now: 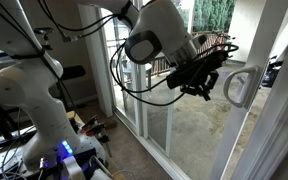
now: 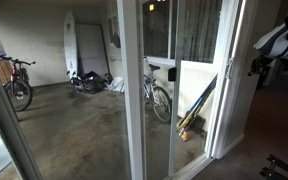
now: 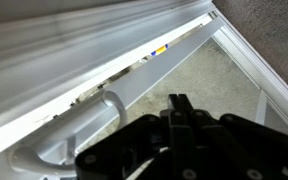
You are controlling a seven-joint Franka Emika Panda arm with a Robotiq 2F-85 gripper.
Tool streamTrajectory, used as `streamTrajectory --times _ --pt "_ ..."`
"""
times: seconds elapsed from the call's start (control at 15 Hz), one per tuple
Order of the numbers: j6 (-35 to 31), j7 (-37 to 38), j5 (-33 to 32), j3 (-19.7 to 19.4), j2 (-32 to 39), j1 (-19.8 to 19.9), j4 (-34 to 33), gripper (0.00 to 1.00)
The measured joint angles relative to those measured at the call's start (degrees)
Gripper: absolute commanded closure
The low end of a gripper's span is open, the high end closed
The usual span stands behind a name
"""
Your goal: Slide the outermost glass door fully to the right
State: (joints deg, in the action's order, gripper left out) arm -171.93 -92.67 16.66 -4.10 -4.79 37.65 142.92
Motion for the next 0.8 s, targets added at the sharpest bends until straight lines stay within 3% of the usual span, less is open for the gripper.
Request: streamTrajectory --times 0.2,0.4,0.6,0.8 --pt "0.53 11.02 -8.24 -0.40 -3.57 -4.90 5.47 0.95" --pt "3.36 21.97 -13.73 4.82 -7.22 -3.42 9.39 0.95" --pt "6.01 31.53 -15.18 9.57 -11.90 -2.27 12.27 0.96" --pt "9.19 43.33 -22.29 7.02 -16.05 -6.17 13.86 0.95"
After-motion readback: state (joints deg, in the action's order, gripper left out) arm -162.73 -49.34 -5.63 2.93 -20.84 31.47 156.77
